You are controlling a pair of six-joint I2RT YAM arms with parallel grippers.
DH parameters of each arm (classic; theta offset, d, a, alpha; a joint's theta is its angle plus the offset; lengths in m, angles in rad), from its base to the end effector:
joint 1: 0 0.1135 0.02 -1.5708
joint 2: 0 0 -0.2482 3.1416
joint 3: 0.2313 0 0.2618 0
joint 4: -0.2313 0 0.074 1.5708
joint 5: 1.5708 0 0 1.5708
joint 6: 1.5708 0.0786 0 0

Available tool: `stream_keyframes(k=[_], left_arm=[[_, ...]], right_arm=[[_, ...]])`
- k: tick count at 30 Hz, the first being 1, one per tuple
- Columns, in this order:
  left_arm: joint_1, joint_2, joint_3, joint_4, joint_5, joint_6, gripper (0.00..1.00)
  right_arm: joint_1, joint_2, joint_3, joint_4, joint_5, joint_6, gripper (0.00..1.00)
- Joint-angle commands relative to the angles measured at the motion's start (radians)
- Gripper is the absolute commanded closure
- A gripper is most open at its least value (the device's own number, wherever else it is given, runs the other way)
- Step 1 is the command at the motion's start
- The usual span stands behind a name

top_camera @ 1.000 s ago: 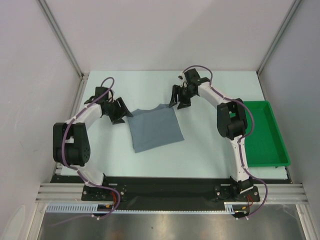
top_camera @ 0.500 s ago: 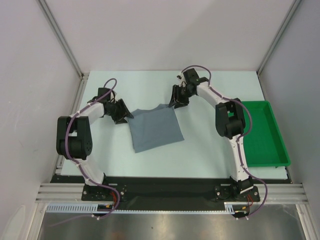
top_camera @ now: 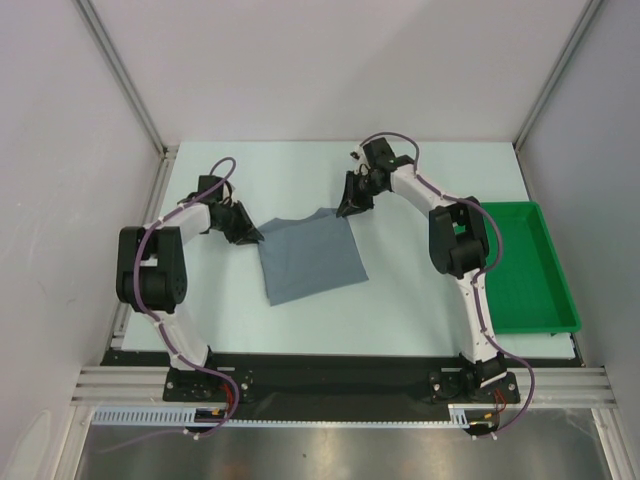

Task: Fold and stack the t-shirts
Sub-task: Fold the tshirt

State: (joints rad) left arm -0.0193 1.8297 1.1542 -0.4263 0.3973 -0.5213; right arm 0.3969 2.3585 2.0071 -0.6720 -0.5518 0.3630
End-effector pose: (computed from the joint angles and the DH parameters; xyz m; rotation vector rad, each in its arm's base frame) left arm 0.3855 -0.0379 0.1103 -0.5472 2.6592 -0.6991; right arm 0.4721 0.2426 0.1369 -0.2574 2.6660 0.9800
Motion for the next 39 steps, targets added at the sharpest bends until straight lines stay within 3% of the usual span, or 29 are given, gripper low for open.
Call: stream_keyframes(k=[1, 2, 5, 17, 39], left_arm=[[-0.002, -0.003, 0.039, 0.034, 0.009, 0.023, 0.86], [-0.002, -0.007, 0.041, 0.031, 0.009, 0.026, 0.89], [-0.002, -0.039, 0.047, 0.014, -0.001, 0.032, 0.99], [-0.002, -0.231, 0.067, -0.048, -0.021, 0.018, 1.00], [-0.001, -0.164, 0.189, -0.049, -0.023, -0.008, 1.00]], right_arm=[[0.007, -0.007, -0.001, 0.055, -0.045, 0.042, 0.92], [0.008, -0.014, -0.007, 0.063, -0.045, 0.062, 0.99], [0.013, -0.064, -0.047, 0.113, -0.034, 0.091, 1.00], [0.020, -0.199, -0.085, 0.118, -0.008, 0.128, 1.00], [-0.001, -0.130, 0.071, 0.146, -0.022, 0.168, 1.00]])
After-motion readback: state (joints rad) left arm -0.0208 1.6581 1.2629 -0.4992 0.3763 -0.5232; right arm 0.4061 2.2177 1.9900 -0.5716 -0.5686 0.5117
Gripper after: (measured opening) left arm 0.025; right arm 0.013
